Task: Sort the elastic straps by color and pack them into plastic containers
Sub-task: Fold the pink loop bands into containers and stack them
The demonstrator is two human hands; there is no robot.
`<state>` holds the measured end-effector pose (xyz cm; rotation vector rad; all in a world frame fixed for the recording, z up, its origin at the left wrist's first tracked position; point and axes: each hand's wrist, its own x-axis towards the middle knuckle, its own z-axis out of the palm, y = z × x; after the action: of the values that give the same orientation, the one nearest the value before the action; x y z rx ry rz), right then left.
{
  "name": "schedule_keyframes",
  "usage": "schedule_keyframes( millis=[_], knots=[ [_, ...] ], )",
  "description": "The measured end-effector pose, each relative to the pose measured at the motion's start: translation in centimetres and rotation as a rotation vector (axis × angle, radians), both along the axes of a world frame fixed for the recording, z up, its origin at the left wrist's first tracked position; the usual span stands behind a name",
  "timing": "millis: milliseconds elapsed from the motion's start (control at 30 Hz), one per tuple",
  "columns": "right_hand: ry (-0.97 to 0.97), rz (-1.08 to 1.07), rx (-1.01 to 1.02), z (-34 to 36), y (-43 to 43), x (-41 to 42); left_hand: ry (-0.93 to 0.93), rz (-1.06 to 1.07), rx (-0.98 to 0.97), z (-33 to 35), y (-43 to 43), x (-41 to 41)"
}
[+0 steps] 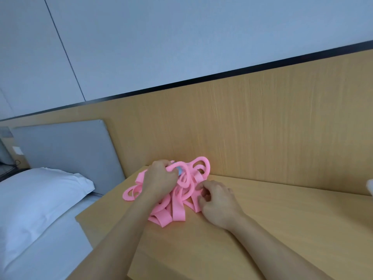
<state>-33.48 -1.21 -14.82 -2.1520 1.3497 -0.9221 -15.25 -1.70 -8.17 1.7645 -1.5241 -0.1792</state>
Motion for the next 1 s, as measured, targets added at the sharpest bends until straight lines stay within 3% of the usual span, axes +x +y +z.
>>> schedule_keyframes(
  millis=[167,267,533,667,1000],
  knots=[
    [-0.052,0.011,0.009,0.2,0.3,0.2,0.357,-0.003,-0.076,2.6,1.4,0.1],
    [-0.148,0.014,0.089,0.3,0.6,0.3,0.362,-0.024,-0.059,3.8,2.2,-0.2],
    [-0.729,-0.009,0.301,1.6,1.0,-1.2,0.414,-0.082,0.007,4.9,3.2,-1.2],
    [-0.798,-0.018,0.446,2.1,1.1,-2.3,0.384,-0.094,0.077,4.0,3.0,-2.2],
    [-1.076,-0.027,0.55,2.7,1.0,-3.7,0.676,-0.088,0.149,1.4,2.5,-3.3]
  ],
)
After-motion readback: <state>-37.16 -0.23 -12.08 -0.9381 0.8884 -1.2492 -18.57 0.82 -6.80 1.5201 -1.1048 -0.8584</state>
